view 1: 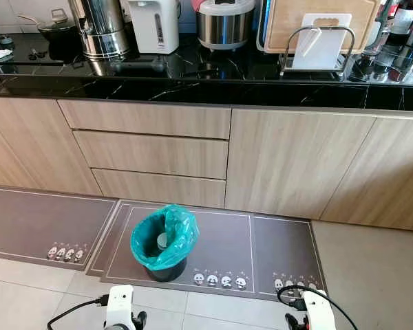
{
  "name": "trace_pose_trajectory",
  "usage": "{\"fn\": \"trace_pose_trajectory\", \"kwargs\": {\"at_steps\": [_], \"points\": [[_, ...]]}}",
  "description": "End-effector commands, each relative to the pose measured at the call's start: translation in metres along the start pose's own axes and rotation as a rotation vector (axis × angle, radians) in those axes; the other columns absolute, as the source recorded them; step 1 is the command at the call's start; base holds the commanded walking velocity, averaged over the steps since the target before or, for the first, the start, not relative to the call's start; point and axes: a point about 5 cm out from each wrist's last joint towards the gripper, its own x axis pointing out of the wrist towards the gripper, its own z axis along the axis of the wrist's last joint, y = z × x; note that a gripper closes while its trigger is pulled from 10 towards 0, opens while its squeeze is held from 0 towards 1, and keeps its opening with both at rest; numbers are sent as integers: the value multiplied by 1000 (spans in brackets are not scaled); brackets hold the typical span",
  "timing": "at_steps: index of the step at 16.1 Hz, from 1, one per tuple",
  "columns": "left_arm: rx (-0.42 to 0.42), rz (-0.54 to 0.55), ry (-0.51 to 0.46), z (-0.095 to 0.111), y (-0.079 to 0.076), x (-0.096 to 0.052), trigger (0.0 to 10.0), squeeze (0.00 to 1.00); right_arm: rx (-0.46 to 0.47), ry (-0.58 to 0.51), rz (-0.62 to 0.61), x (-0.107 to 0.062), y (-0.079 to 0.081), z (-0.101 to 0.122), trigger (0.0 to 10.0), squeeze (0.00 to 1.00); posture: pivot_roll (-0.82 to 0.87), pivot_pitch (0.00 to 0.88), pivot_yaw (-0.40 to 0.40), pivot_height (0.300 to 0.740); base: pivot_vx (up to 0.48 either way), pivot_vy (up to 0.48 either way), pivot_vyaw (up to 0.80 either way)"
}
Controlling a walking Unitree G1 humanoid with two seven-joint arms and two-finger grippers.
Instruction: Kitchen organization
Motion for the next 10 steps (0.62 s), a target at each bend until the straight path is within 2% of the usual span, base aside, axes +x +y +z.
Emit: {"fn": "trace_pose_trajectory", "kwargs": {"at_steps": [1, 3, 10], "points": [[-8, 4, 0, 1, 1, 0, 10000, 0, 11, -1, 0, 0, -1, 1, 10000, 0, 67, 0, 18, 740, 0, 0, 0], [-9, 4, -2, 1, 1, 0, 10000, 0, 13, -4, 0, 0, -1, 1, 10000, 0, 68, 0, 17, 740, 144, 0, 0], [0, -1, 6, -1, 0, 0, 10000, 0, 11, -4, 1, 0, -1, 0, 10000, 0, 67, 0, 19, 740, 400, 0, 0]]}}
